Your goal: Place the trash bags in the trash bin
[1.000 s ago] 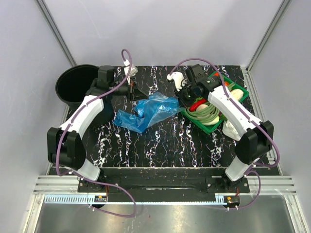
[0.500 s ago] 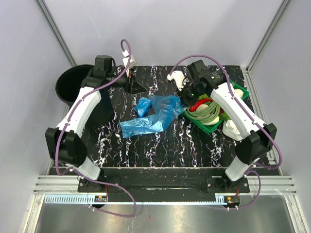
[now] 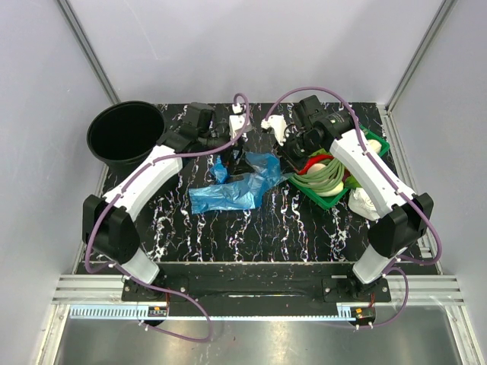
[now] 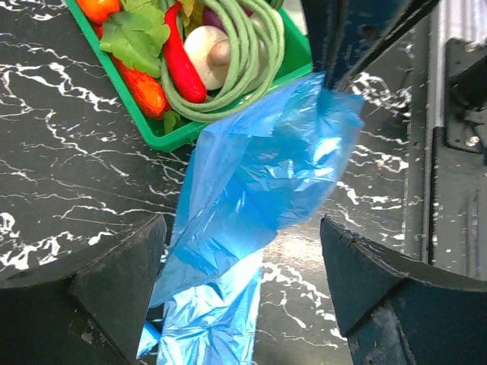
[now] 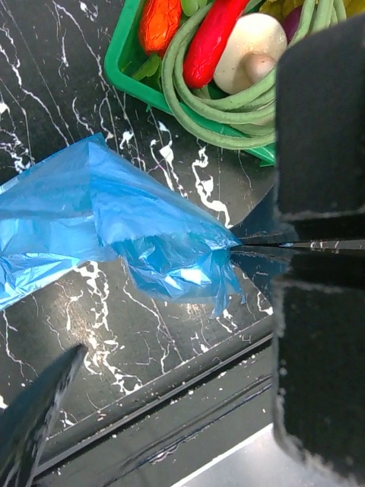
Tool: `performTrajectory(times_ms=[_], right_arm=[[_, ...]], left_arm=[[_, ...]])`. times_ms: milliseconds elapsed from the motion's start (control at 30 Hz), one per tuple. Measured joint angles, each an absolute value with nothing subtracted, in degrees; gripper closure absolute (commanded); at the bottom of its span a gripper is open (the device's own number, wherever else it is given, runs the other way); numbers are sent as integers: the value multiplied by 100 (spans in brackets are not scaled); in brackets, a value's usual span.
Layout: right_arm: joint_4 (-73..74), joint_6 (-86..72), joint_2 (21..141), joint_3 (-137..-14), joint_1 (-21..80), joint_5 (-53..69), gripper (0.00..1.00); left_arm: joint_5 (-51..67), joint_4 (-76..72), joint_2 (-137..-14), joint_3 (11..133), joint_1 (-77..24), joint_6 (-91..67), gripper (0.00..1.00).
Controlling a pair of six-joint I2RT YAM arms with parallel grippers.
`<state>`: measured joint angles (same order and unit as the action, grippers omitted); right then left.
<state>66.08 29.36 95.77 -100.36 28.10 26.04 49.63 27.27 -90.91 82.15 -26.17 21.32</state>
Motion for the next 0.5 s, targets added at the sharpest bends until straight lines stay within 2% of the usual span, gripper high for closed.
performTrajectory(times_ms=[100, 167, 233, 267, 300, 500], right_arm=[[6641, 2976, 9577, -10036, 2810, 2733, 100], [6648, 2980, 9577, -10036, 2810, 2838, 100], [6698, 2980, 9577, -10033, 2797, 2976, 100], [6718, 2987, 9577, -10033, 2773, 3035, 100], [6740, 2969, 9577, -10022, 2768, 3103, 100], [6759, 2936, 9577, -9974, 2709, 3131, 100]], left_arm=[[4622, 2722, -9174, 8228, -2764, 2401, 17], [4403, 2698, -9277, 8248, -2884, 2539, 34], [4230, 2668, -9384, 8259, -2965, 2600, 69], [4130, 2644, -9450, 8281, -2982, 2602, 94], [4086, 2641, -9513, 8326, -2991, 2593, 100], [3881, 2641, -9673, 8495, -2978, 2696, 100]])
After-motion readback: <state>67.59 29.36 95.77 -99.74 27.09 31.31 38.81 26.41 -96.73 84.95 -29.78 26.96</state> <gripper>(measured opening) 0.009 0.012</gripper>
